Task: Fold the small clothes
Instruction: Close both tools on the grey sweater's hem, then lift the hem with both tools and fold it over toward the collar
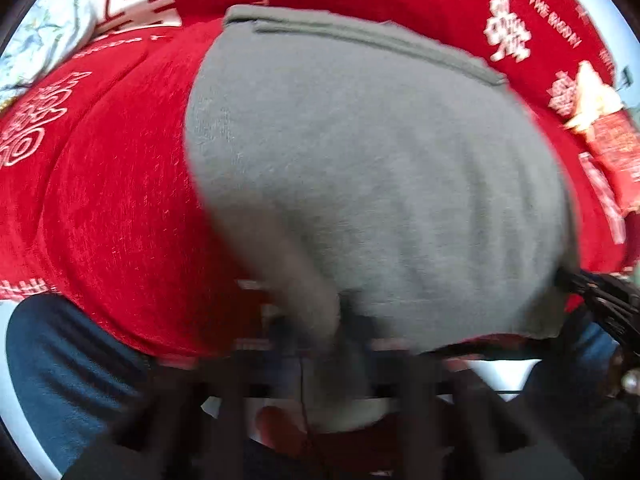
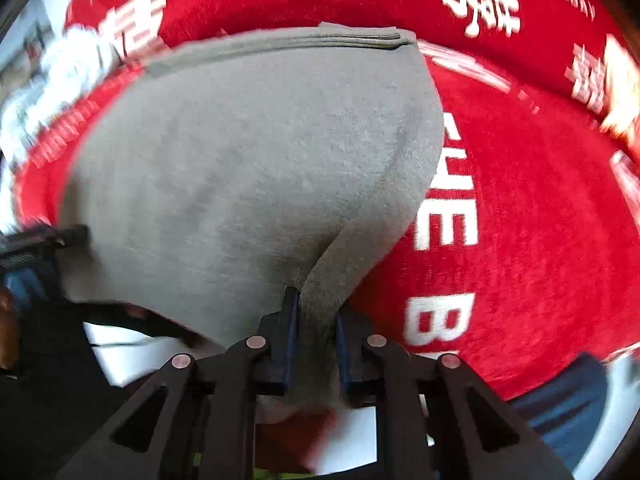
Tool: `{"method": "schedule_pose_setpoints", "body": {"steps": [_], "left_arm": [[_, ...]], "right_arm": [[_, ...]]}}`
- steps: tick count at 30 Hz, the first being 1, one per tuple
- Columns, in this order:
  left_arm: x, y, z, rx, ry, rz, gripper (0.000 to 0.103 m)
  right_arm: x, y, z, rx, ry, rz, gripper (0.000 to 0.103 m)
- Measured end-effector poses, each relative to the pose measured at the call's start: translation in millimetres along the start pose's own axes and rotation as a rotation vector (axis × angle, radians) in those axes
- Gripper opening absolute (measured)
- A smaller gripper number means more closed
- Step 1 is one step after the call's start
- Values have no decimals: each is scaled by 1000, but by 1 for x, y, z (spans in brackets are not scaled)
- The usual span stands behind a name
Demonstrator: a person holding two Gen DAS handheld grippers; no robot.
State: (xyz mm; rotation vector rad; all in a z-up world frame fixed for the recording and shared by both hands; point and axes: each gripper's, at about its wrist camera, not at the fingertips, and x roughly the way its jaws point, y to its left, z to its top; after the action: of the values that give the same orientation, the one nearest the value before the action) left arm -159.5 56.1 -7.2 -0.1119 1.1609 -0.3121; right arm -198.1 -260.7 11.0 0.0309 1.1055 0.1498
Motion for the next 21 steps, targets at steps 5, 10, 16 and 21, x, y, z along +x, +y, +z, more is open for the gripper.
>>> {"method": "schedule_pose_setpoints", "body": {"steps": [5, 10, 16, 21], "left_arm": [[-36, 1, 35, -42, -154, -57, 12], [-23, 8, 108, -67, -214, -36, 12], [19, 38, 136, -158, -125, -81, 12], [8, 57, 118, -233, -130, -209, 91]], "right_arm": [[-25, -11, 33, 50, -123, 143, 17], [-26, -15, 97, 87, -248, 135, 17], [28, -28, 139, 138, -177, 101, 17], [30, -40, 129, 168, -160, 168, 58]]}}
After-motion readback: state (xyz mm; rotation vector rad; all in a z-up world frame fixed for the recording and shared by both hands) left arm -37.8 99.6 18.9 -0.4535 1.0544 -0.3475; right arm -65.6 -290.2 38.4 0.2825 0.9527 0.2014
